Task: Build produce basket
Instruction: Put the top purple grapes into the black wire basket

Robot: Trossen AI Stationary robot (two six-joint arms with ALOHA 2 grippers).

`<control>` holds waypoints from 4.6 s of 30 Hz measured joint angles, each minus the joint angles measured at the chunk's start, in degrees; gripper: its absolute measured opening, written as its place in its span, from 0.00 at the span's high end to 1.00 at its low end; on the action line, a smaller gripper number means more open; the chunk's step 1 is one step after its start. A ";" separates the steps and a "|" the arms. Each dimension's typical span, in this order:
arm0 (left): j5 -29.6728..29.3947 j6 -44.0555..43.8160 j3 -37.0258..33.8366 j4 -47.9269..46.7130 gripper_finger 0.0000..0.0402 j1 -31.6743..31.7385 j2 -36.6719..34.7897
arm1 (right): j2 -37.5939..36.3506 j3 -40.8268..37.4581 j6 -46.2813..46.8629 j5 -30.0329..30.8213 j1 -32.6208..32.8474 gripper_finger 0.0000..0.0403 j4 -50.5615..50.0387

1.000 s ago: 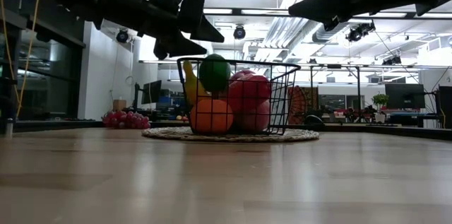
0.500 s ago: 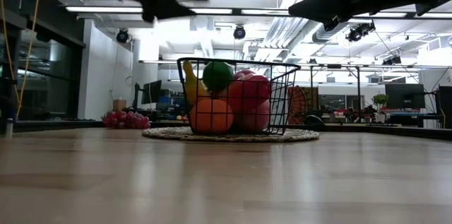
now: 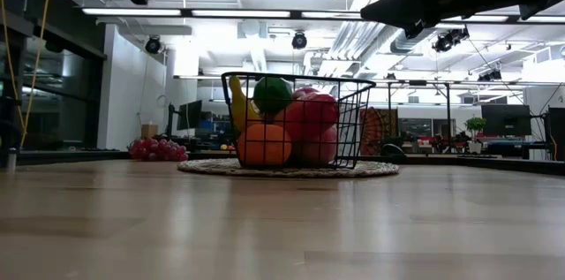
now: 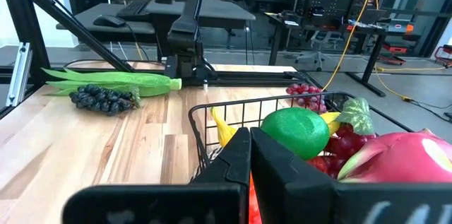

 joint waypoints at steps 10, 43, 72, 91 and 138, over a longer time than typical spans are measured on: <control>1.51 -1.56 -0.65 -5.87 0.09 0.00 -5.95 | 0.00 0.00 -0.48 0.01 0.00 1.00 0.46; -1.71 -2.58 -0.65 -5.89 0.09 0.00 -5.91 | 0.00 0.00 -0.48 0.02 0.02 1.00 0.44; -1.50 -30.06 13.90 -33.44 0.10 56.82 25.21 | 0.00 0.00 -1.97 0.04 0.02 1.00 1.95; -7.13 -28.45 25.34 -50.02 0.14 62.70 42.09 | 0.00 0.00 -1.67 0.03 0.02 1.00 1.70; -1.90 -37.09 40.78 -65.02 0.61 66.71 58.48 | 0.00 0.00 -0.48 0.02 -3.18 1.00 0.83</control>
